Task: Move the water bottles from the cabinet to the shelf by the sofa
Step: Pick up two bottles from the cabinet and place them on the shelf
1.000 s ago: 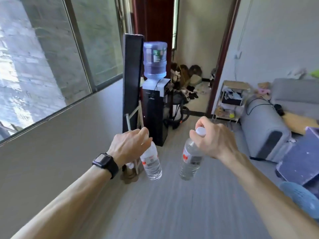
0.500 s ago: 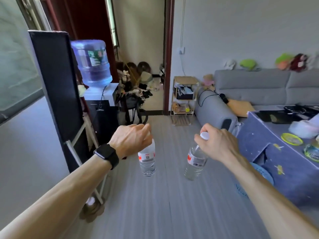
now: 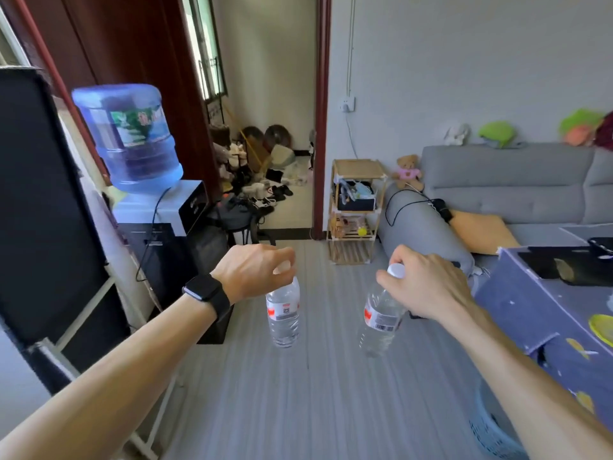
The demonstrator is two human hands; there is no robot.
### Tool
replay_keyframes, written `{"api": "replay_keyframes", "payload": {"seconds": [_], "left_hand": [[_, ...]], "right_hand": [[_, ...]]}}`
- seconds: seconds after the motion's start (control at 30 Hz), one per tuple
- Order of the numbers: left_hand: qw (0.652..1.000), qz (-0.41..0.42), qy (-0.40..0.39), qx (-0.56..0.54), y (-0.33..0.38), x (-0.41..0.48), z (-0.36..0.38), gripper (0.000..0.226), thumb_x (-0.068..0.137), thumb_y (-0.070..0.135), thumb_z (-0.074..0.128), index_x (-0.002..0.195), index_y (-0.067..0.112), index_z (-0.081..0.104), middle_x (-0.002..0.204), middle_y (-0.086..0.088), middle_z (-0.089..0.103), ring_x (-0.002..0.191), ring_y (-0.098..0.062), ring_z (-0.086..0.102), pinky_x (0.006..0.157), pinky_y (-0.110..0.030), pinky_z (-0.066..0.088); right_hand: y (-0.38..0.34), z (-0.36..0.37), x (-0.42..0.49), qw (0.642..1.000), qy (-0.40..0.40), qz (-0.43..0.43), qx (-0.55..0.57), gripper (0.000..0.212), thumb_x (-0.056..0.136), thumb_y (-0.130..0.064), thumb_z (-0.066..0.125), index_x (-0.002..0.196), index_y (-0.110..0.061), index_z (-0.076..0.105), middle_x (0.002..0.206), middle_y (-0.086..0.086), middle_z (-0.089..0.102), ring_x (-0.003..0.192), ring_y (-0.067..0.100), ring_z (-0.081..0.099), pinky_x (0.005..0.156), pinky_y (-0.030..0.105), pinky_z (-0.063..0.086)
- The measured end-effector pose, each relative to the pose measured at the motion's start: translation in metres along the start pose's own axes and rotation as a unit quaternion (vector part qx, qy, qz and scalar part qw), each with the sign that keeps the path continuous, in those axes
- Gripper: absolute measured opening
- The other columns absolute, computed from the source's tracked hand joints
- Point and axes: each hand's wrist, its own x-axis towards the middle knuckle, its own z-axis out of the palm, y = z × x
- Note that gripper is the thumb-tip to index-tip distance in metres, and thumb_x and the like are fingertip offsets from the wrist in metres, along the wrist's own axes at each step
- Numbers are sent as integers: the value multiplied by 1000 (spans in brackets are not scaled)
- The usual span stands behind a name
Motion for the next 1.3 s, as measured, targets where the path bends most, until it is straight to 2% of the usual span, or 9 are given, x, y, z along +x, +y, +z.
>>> {"api": "replay_keyframes", "payload": {"seconds": [0.27, 0.37, 0.5, 0.63, 0.77, 0.93, 1.1, 1.2, 1.3], "left_hand": [[999, -25, 2, -37, -13, 154, 28, 24, 94, 57, 38, 103, 38, 48, 94, 10, 62, 79, -18, 59, 62, -32, 50], [999, -12, -2, -43, -17, 207, 51, 26, 94, 57, 37, 105, 37, 50, 93, 9, 63, 77, -18, 58, 62, -31, 49], [1000, 12, -8, -27, -31, 298, 82, 26, 94, 56, 35, 105, 37, 49, 93, 9, 64, 74, -16, 55, 54, -28, 39], [999, 21, -11, -29, -54, 388, 99, 26, 95, 55, 36, 105, 35, 49, 90, 8, 63, 71, -17, 53, 55, -29, 39], [999, 31, -1, -36, -71, 477, 114, 24, 96, 54, 38, 103, 34, 48, 90, 7, 65, 68, -19, 52, 56, -30, 42], [998, 40, -35, -27, -83, 579, 140, 27, 96, 57, 37, 107, 34, 48, 90, 9, 58, 72, -19, 51, 58, -29, 38], [997, 39, -60, -22, -94, 680, 178, 29, 96, 58, 36, 107, 34, 49, 84, 10, 58, 71, -16, 53, 57, -29, 38], [995, 28, -90, -10, -97, 743, 201, 31, 94, 59, 36, 107, 35, 50, 68, 11, 50, 69, -16, 55, 57, -28, 41], [994, 10, -111, -13, -96, 802, 214, 30, 93, 59, 38, 105, 34, 51, 63, 9, 49, 66, -15, 55, 57, -29, 44]], "right_hand": [[52, 30, 144, 999, 23, -11, 36, 33, 92, -53, 50, 96, -20, 47, 90, 13, 68, 88, 40, 58, 67, 39, 45], [68, 44, 193, 999, 32, -10, 34, 35, 93, -53, 50, 96, -18, 47, 89, 15, 67, 85, 40, 57, 64, 38, 42], [93, 67, 278, 998, 38, 4, 44, 34, 90, -54, 54, 93, -20, 48, 87, 14, 68, 85, 40, 59, 65, 38, 45], [120, 81, 365, 996, 46, 36, 70, 34, 85, -57, 56, 87, -24, 48, 82, 12, 68, 81, 40, 58, 63, 37, 45], [142, 86, 443, 992, 68, 62, 91, 35, 84, -55, 61, 85, -23, 49, 75, 10, 64, 70, 36, 45, 60, 36, 41], [172, 106, 528, 987, 81, 84, 114, 35, 84, -51, 64, 84, -21, 47, 70, 8, 63, 66, 34, 46, 62, 38, 49], [213, 142, 623, 990, 36, 92, 100, 35, 85, -56, 60, 86, -23, 48, 71, 4, 62, 68, 33, 51, 61, 35, 47], [239, 162, 683, 991, 8, 91, 97, 34, 85, -59, 58, 87, -26, 47, 73, 2, 62, 72, 32, 53, 63, 36, 50], [264, 178, 738, 991, -15, 90, 103, 34, 84, -58, 59, 89, -26, 48, 74, 2, 61, 77, 34, 56, 64, 35, 50]]}}
